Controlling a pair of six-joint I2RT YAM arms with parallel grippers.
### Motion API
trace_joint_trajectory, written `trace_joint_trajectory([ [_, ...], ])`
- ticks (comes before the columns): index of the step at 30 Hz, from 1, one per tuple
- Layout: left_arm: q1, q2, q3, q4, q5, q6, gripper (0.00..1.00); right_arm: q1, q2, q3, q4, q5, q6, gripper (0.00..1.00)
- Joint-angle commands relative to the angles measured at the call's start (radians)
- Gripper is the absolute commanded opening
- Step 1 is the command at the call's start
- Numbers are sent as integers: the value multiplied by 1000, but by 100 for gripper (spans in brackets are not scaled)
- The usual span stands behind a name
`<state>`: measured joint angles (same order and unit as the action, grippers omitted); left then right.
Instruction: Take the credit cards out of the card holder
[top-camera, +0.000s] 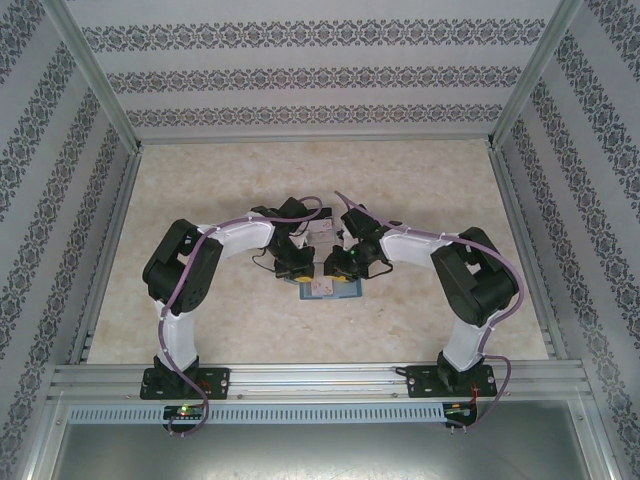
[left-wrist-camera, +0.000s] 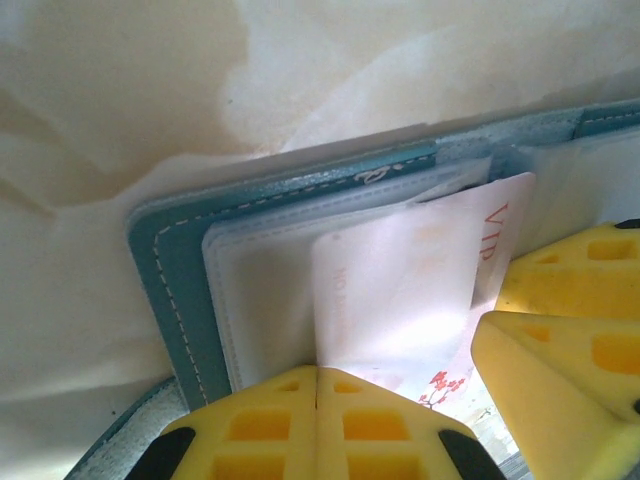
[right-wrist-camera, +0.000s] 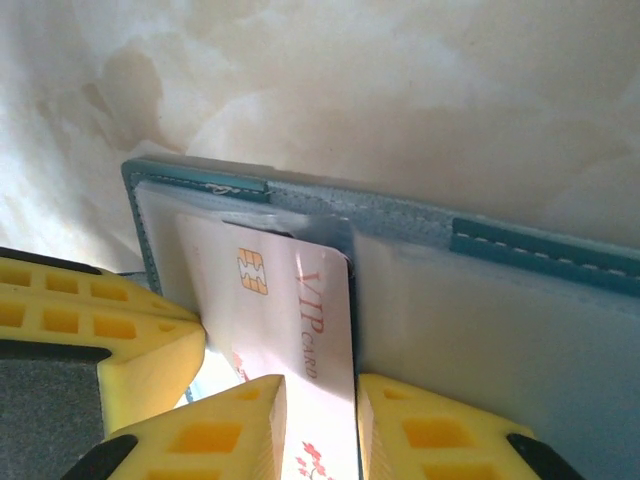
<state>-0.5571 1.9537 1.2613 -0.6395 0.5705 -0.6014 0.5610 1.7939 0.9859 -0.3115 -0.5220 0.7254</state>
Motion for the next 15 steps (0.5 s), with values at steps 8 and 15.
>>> trace_joint_trajectory([
  [8,-7,37,-2,-74,-53,23,0,-28,-61,-77,138,-114,52,23],
  [15,-7,34,0,-77,-54,25,0,-50,-77,-118,230,-164,91,20],
])
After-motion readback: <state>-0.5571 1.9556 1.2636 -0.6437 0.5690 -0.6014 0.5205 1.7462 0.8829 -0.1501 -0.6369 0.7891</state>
